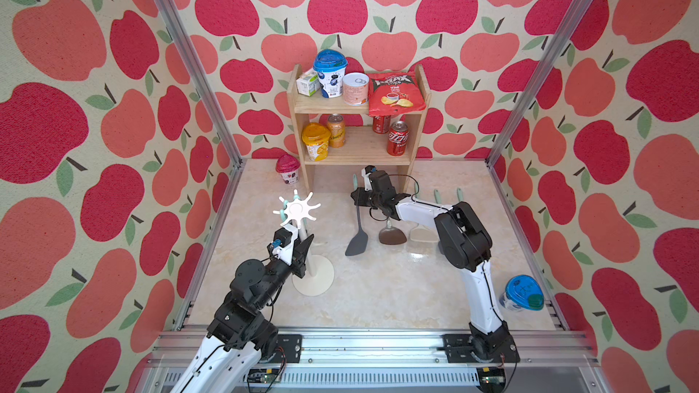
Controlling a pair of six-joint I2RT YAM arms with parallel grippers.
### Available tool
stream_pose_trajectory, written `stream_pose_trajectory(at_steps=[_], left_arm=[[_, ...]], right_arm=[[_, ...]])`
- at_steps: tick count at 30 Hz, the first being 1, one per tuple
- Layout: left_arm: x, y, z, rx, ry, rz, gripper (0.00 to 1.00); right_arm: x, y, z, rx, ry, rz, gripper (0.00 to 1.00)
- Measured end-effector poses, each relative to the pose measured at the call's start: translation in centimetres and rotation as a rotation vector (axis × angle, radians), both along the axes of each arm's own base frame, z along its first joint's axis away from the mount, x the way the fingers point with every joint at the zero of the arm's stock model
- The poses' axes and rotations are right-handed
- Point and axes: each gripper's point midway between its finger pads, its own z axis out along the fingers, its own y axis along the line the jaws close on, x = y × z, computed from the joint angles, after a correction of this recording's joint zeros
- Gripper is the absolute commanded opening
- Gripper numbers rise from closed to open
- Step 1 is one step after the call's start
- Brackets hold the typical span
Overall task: Take the spatula off the kitchen utensil rack
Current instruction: Adjust the rack at the center of the board.
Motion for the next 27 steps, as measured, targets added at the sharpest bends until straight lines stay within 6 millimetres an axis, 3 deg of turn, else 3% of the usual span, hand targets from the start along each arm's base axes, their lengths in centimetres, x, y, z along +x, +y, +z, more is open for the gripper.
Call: stream_pose_trajectory(at_steps=[10,23,27], left_arm=[[-0.1,-0.1,0.0,0.0,0.0,-0.007,0.0],[-0.1,-0.3,-0.1,-0.001,-0.001,-0.019,0.0],[-0.1,-0.3,-0.1,-0.001,-0.001,-0.02,0.0]], right_arm=[[1.0,0.1,-2.5,-0.027,0.1,-0.042,0.01],[1.7,-1.5,-4.9,-0.042,0.18,-0.096,0.31],[2.0,-1.7,-4.8,-0.046,0.176,-0.106,0.31]])
